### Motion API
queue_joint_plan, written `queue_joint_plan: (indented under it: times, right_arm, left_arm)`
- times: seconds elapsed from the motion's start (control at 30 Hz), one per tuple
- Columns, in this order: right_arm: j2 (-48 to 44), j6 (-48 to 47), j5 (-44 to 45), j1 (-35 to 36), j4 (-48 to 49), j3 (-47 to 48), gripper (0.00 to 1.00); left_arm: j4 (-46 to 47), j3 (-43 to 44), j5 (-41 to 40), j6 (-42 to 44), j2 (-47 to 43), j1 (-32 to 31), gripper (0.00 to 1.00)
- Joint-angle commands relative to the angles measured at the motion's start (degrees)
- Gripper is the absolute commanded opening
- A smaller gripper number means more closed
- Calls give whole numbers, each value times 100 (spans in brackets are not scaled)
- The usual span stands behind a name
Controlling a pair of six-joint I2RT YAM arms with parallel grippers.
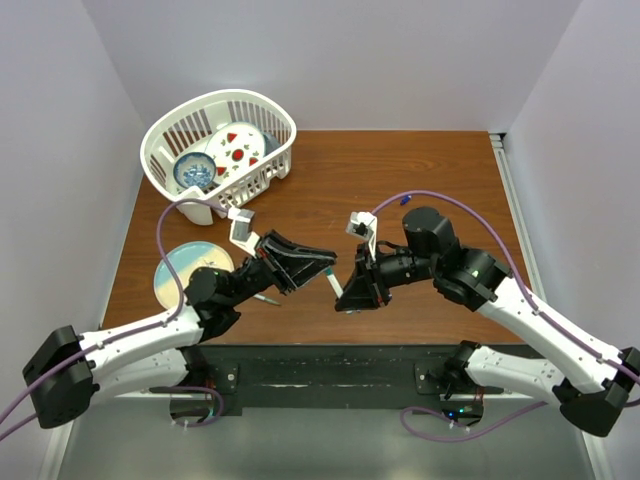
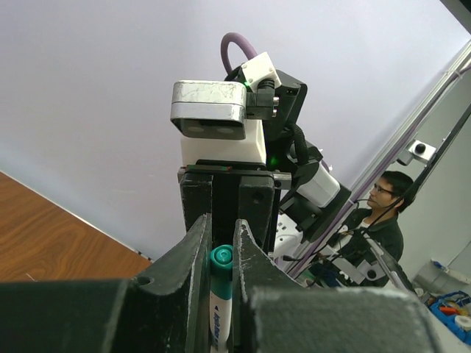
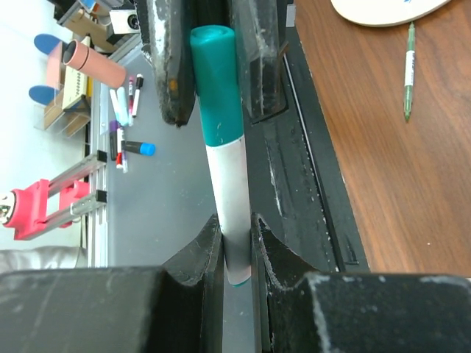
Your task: Insert the pens into the pen caps
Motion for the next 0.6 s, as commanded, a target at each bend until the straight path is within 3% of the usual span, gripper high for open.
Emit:
queue_joint_plan:
  times: [0.0,0.2,0.33,0.4,0.53,0.57]
  right_arm:
    - [-39,274,1703,-396,4269,688,0]
    - [-653,968,1597,-396,5234,-1173,0]
    - [-1443,1179,1736,-387,4754,-2158,0]
    - [-2041,1232,1851,-387,4437,-2596,8]
    - [-2859,1390,1711,-396,3803,-3275,37]
    - [-3026,1417,1597,-387,3472,-3406,40]
  left_arm:
    - [-2660,-406,3163,-202,-7,-913,0]
    - [-3406,453,2777,-105,134,-721,0]
    - [-4030,895,2619,-69,222,-44,0]
    - [-4338,1131,2382,44,204,360,0]
    - [-4944,1624,2091,439,580,739,0]
    - [-4955,1712,2082,536,695,852,0]
